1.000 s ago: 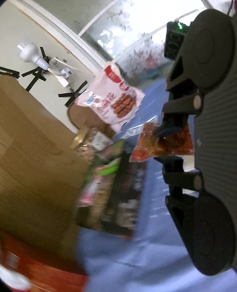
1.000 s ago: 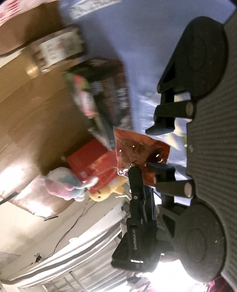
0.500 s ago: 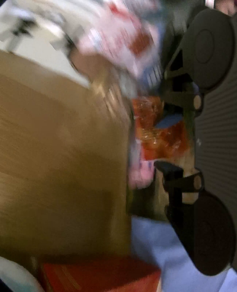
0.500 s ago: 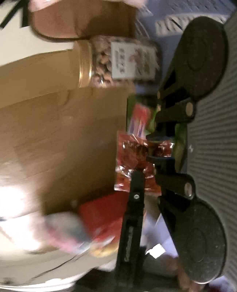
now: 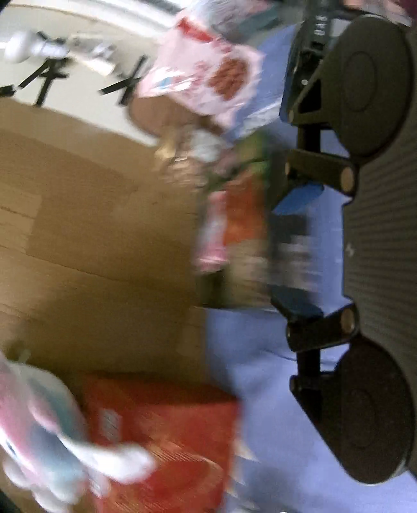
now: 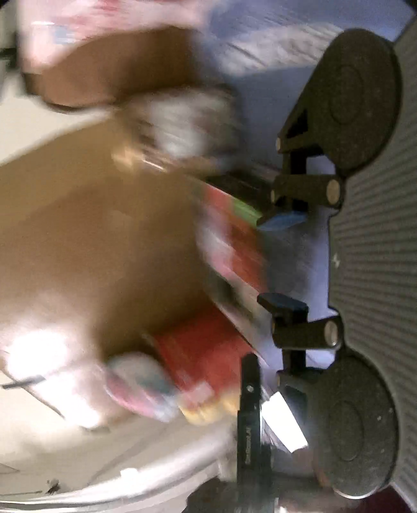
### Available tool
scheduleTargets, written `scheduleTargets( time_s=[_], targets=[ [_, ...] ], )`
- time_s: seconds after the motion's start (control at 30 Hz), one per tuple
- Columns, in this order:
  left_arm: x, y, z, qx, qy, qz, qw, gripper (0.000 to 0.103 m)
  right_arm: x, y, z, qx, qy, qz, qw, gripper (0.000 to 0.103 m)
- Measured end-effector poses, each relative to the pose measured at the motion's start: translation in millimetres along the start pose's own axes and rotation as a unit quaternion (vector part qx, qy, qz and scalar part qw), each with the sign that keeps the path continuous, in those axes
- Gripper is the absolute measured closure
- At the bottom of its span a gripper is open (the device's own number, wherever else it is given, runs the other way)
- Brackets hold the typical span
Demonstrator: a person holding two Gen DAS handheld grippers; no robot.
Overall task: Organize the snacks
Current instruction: 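Lift the red-orange bag over the black box and open the left gripper, then grasp the small green wrapped snack with the left gripper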
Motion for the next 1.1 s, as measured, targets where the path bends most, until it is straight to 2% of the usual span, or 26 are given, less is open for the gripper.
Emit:
scheduleTargets(
  time_s=[0.1,0.17,0.23,0.33,0.43,0.5,0.57,0.63,0.73,0.83,0.9,0.97,1.03,1.1],
  targets=[
    [-55.6,20.5,27.3,-0.005,0.048,0.021,0.9986,0.047,-45.9,19.1,12.8,0.067,0.073,-0.040,0.994,0.057],
    [-86.2,33.4,40.4,-0.011,0.076,0.058,0.9954,0.047,-74.5,32.8,19.2,0.079,0.108,-0.048,0.990,0.055],
    [-111.2,42.8,53.8,-0.033,0.086,0.098,0.9909,0.047,-93.3,45.5,23.5,0.087,0.123,-0.056,0.987,0.055],
    [-130.5,44.5,59.4,-0.054,0.081,0.131,0.9867,0.047,-103.9,60.5,26.3,0.092,0.117,-0.076,0.986,0.056],
    [-138.2,37.0,43.7,-0.081,0.089,0.164,0.9790,0.043,-109.1,73.7,20.2,0.088,0.113,-0.075,0.987,0.058],
    [-135.4,29.3,37.3,-0.083,0.079,0.167,0.9792,0.045,-117.3,76.6,12.3,0.078,0.114,-0.079,0.987,0.066],
    [-137.0,19.4,30.9,-0.099,0.082,0.162,0.9783,0.056,-120.2,78.3,11.4,0.072,0.100,-0.087,0.989,0.067],
    [-139.3,14.3,20.0,-0.093,0.079,0.162,0.9792,0.081,-121.9,74.6,13.2,0.070,0.093,-0.111,0.987,0.068],
    [-138.1,13.7,15.1,-0.098,0.072,0.179,0.9763,0.082,-123.9,72.0,17.9,0.072,0.086,-0.123,0.986,0.070],
    [-138.6,19.1,16.0,-0.110,0.074,0.188,0.9732,0.083,-121.9,74.6,21.4,0.076,0.094,-0.107,0.987,0.067],
    [-138.3,25.8,20.0,-0.150,0.077,0.210,0.9630,0.084,-116.8,70.7,23.5,0.065,0.084,-0.101,0.989,0.056],
    [-135.4,30.9,27.9,-0.185,0.067,0.229,0.9532,0.084,-113.9,65.3,24.8,0.071,0.076,-0.111,0.988,0.051],
    [-130.6,32.8,37.5,-0.213,0.053,0.236,0.9465,0.084,-112.0,62.8,23.9,0.090,0.073,-0.126,0.985,0.050],
    [-126.4,31.5,43.5,-0.230,0.046,0.239,0.9423,0.084,-110.6,63.5,23.2,0.118,0.073,-0.147,0.979,0.045]
  ],
)
Point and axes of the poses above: each gripper's, at about its wrist camera, not at the fingertips, and z roughly against the way its jaws point, y to its left, x to its top, the point moved 8 cm from there along -z, roughly the way its jaws point, and after that the axes turned 7 degrees about z, right-handed, at the moved point
